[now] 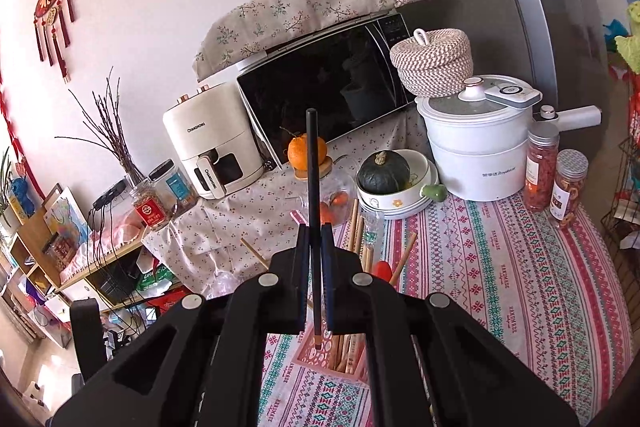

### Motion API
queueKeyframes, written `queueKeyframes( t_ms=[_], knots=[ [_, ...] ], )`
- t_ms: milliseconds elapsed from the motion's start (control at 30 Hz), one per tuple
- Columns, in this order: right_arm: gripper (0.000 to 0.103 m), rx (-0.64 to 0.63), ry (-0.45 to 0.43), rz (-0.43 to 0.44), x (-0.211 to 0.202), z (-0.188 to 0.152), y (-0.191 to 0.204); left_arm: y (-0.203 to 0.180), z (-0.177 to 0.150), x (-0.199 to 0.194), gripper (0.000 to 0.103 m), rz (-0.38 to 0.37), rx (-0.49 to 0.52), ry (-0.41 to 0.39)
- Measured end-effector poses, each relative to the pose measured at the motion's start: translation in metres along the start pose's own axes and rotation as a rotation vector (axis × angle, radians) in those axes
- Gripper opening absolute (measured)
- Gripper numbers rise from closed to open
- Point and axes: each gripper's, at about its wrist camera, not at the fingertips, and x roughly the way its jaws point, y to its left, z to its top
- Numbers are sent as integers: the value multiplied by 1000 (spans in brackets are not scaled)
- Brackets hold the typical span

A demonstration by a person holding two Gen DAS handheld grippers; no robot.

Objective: Organize utensils
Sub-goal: 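Lower the black chopstick into the pink basket and open the right tool, then reach the right tool to the pile and grasp a bamboo chopstick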

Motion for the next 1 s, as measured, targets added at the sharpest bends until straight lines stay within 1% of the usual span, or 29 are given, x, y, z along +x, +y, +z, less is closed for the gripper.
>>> queueKeyframes(
  t_ms=[100,233,300,333,367,400,433,467,533,600,767,800,900,967,1000],
  knots=[
    [6,-21,19,-28,18,-6,0,1,0,0,96,-2,4,-1],
    [6,-35,71,-29,37,-16,1,0,0,-1,96,-6,8,-1],
    [8,-47,73,-26,39,-18,3,-2,0,-1,96,-8,12,-3],
    [11,-40,79,-20,39,-18,2,-3,0,-1,96,-7,16,-4],
    [18,-26,78,-13,37,-17,1,-4,0,-1,96,-7,20,-4],
    [25,-15,73,-5,34,-16,0,-5,0,-1,96,-6,24,-4],
    [38,-9,63,-1,30,-14,-2,-6,0,0,96,-3,26,-3],
    [40,-8,49,-2,25,-12,-3,-7,0,1,96,-1,27,0],
    [40,-5,36,2,16,-7,-7,-9,-1,3,96,-3,29,5],
    [43,6,25,6,7,-3,-13,-13,-1,4,96,-6,33,10],
    [45,25,18,-10,-11,1,-33,-24,-3,8,96,-10,52,20],
    [46,28,23,-18,-13,1,-37,-26,-4,9,96,-10,58,21],
    [54,30,59,-59,-20,-2,-49,-32,-6,12,96,-10,72,28],
    [62,32,110,-102,-19,-7,-60,-37,-8,15,96,-13,83,38],
    [65,33,142,-124,-17,-11,-66,-39,-10,17,96,-16,86,47]
  ],
)
